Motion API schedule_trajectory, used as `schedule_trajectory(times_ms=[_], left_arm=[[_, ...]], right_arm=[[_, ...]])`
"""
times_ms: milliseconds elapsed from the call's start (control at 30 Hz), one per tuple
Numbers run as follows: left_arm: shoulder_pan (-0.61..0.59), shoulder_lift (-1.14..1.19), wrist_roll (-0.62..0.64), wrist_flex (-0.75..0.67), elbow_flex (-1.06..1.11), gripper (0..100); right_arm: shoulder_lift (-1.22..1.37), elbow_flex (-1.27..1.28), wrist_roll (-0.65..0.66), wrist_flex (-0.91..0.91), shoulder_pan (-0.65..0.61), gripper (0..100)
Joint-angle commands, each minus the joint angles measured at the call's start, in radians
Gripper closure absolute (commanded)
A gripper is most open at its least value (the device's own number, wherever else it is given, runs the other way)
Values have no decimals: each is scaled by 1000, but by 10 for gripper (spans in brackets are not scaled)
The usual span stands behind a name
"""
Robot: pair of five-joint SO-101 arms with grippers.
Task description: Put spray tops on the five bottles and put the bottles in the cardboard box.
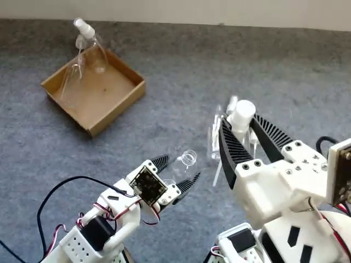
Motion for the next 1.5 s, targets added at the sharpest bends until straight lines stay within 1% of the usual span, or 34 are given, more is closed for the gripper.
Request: schedule_trajectory(times_ms=[0, 167, 233, 367, 500, 767, 967, 1100, 1467], left_arm=[[18, -13, 2, -20, 19, 933], [18, -13, 2, -20, 19, 933], [18, -13, 2, -20, 19, 933], [18, -13, 2, -20, 19, 933], [18, -13, 2, -20, 19, 933], [16, -13, 2, -20, 19, 933], [12, -13, 2, -20, 19, 933], [15, -13, 2, -18, 19, 933], [15, -13, 2, -18, 19, 933]], right_arm=[[-76, 189, -11, -162, -12, 925], [-197, 486, -11, -407, -8, 925], [-240, 585, -11, -479, -8, 925], [-297, 730, -11, -584, -8, 925], [-321, 800, -11, -639, -8, 925], [-325, 797, -9, -657, -7, 925], [-325, 664, -11, -562, -7, 925], [-325, 630, -11, -558, -10, 925], [-326, 653, -11, -555, -12, 925]])
